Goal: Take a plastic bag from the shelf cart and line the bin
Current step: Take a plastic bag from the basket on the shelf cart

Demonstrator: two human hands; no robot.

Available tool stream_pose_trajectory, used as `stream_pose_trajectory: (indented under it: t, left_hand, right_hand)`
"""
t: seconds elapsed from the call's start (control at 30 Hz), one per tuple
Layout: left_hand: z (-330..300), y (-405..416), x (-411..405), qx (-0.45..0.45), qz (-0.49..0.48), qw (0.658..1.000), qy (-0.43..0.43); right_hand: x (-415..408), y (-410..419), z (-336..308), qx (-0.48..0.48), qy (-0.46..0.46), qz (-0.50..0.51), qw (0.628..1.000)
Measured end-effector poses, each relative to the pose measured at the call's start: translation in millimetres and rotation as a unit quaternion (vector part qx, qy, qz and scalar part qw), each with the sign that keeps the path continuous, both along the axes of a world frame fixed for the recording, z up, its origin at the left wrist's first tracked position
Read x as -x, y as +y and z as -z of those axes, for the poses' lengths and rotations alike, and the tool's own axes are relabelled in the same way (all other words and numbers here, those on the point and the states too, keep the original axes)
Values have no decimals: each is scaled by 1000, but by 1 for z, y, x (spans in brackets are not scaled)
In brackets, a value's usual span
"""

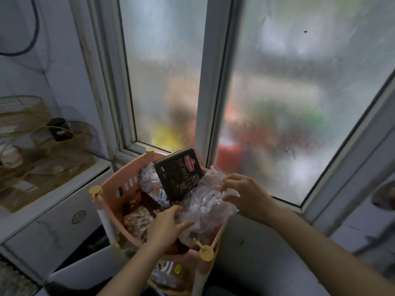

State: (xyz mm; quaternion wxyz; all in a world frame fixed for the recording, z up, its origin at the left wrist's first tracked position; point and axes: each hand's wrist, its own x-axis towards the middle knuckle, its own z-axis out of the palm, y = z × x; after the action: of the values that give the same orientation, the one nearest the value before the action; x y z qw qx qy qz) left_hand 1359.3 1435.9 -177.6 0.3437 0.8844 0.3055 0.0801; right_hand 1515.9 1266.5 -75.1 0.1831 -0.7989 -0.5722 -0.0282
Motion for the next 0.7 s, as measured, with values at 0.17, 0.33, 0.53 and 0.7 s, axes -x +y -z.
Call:
stream_pose_trajectory:
  t: [0.17,0.33,0.53,0.7]
  left_hand:
    - [-15,16,9,25,8,989,-146]
    - [-62,18,17,18,66,963,-260]
    - [-114,-26,21,16,180,926,-331]
    - [-137,-106,15,-35,303,891,-337]
  right_hand:
    - [23,-4,-24,-89,9,62,994]
    - [48,-31,-54,-178,14,169,969]
    - [89,-116,-85,-280,61,276,917]
    - [140,-211,-102,-331,77,352,872]
